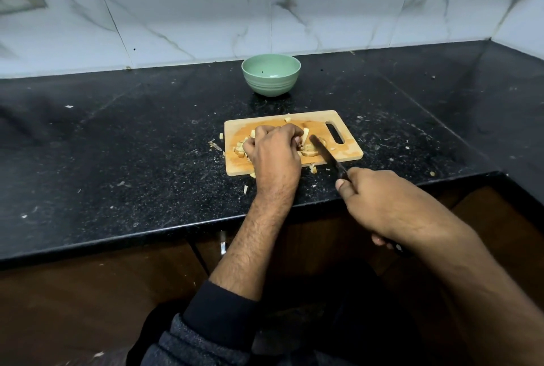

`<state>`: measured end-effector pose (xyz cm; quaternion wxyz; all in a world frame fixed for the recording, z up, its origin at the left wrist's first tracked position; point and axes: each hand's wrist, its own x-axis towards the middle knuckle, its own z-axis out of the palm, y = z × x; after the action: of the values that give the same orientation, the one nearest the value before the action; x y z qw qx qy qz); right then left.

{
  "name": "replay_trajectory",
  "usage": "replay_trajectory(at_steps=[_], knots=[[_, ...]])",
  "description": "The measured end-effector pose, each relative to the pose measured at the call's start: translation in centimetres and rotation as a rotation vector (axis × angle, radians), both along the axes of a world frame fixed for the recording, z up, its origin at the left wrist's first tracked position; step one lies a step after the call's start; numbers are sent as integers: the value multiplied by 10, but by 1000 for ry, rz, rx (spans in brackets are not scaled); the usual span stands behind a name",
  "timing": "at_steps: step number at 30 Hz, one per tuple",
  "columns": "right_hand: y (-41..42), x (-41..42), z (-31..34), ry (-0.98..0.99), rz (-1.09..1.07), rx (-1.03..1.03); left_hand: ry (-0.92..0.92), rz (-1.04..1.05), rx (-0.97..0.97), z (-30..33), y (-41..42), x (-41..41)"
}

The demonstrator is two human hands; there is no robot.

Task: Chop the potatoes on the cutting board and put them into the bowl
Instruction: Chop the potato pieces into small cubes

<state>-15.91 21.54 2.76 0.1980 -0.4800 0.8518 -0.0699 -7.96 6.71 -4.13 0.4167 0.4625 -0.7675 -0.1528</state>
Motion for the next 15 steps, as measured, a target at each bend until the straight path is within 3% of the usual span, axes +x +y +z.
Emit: replay_trajectory(at_steps=[8, 15], knots=[[12, -22, -12, 78, -49, -118, 32, -42, -15, -4, -4, -2], [0, -21, -30, 181, -106, -364, 153, -75, -100, 3, 5, 3]])
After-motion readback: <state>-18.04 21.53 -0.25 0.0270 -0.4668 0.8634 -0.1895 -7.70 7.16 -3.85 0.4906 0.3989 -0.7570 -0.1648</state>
